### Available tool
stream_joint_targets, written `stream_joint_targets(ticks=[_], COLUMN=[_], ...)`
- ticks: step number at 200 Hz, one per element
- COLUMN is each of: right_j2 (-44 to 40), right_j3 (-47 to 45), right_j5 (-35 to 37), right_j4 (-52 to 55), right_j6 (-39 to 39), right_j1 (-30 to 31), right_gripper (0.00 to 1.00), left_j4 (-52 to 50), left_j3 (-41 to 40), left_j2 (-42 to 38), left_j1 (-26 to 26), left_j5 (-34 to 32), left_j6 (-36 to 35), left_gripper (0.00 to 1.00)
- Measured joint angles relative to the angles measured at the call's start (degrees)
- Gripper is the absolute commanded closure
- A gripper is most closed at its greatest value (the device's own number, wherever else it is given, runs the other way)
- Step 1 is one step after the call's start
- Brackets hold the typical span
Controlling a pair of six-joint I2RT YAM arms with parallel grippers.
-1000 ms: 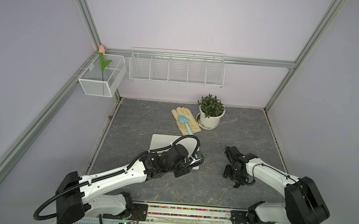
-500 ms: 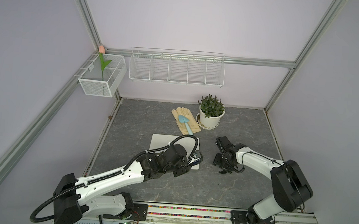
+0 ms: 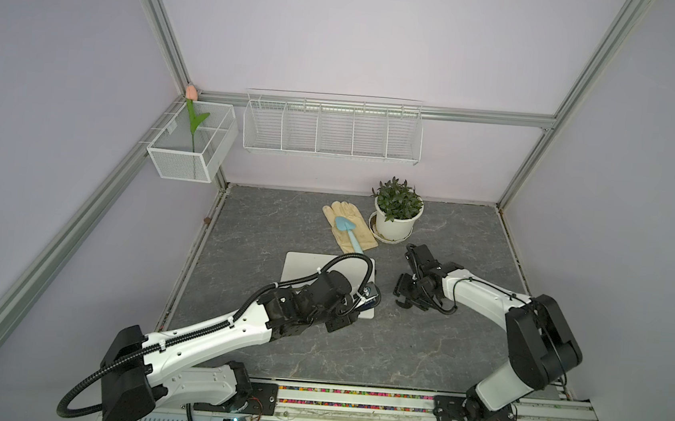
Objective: Insert the wireless mouse receiver into the laptop
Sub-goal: Adjust the lid at the center of the board, then pick up the lid from the center of the board.
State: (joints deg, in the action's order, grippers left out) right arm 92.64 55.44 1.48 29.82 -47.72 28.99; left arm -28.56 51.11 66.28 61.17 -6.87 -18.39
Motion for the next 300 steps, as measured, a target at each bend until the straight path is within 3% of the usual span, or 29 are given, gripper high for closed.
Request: stream_joint_targets(ticks=[29, 79, 123, 177, 300], right_j2=[-0.2, 9.1, 14.3, 15.0, 14.4], right_j3=[1.8, 17.0, 23.1, 21.6, 14.7], right_j5=[0.0, -3.2, 2.5, 7.7, 11.2], right_j4=[3.0, 10.4, 15.9, 18.6, 20.2], right_j6=[6.3, 31.0, 43.2, 46.9, 44.5], right_j1=[-1.2, -1.5, -1.5, -1.1, 2.5], right_gripper=[0.32, 0.35, 0.40, 0.40, 0.45], left_j4=[0.0, -0.1, -0.3, -0.5, -0.5], left_j3=[0.0, 0.0, -0.8, -0.9, -0.9], left_j2=[0.1, 0.1, -0.2, -0.2, -0.3], left_j1=[0.0, 0.0, 0.0, 0.0, 0.0], left_j5=[0.0, -0.3, -0.2, -0.2, -0.4], left_j6=[0.6, 2.3, 3.0, 3.0, 3.0], left_gripper=[0.57, 0.57, 0.57, 0.57, 0.57])
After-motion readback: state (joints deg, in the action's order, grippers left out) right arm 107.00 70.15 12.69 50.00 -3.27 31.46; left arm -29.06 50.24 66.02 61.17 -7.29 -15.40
